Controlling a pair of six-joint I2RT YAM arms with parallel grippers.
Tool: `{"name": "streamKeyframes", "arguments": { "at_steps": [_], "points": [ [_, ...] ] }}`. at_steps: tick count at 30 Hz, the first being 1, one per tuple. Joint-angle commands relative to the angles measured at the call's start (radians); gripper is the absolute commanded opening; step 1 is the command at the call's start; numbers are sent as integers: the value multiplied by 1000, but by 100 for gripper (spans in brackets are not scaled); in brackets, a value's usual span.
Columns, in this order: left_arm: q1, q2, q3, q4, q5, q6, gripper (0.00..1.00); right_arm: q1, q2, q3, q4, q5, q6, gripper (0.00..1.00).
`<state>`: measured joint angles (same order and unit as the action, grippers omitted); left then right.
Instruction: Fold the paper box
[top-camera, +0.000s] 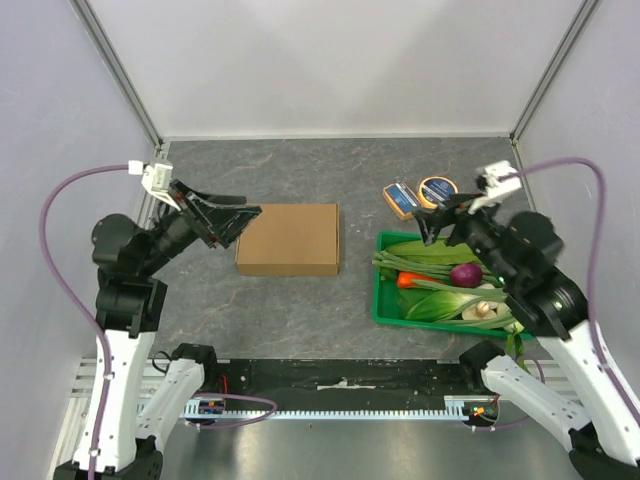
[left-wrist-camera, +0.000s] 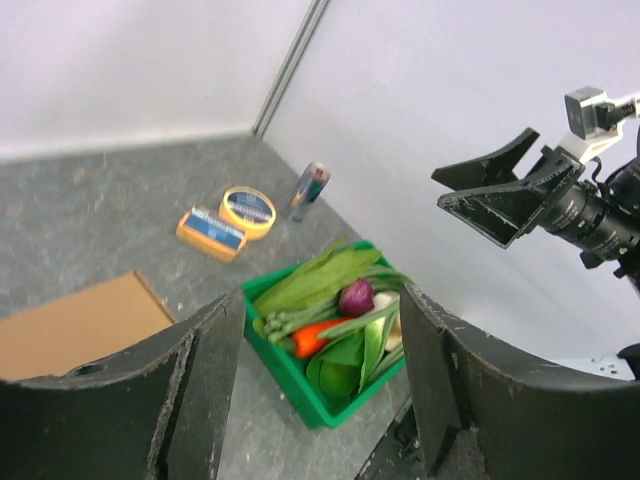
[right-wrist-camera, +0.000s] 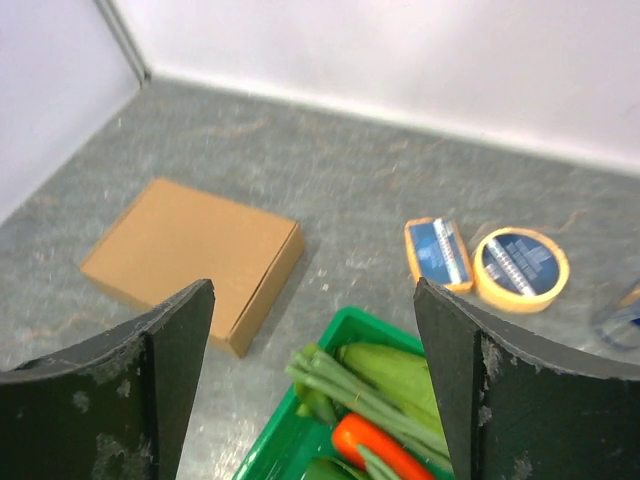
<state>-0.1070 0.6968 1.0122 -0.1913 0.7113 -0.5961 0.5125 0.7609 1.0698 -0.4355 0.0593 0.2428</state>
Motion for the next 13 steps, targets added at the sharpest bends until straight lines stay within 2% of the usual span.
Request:
{"name": "streamKeyframes", "arguments": {
  "at_steps": [1,7,13],
  "points": [
    [-2,-31,109,39,20,32,70,-2,-116,56,0,108,-39,90],
    [-2,-59,196,24,-1,77,70,-2,-187,53,7,148,-33,98],
    [-2,-132,215,18,-90,110,71,0,-328,-4,104,168,-66,98]
  ]
}}
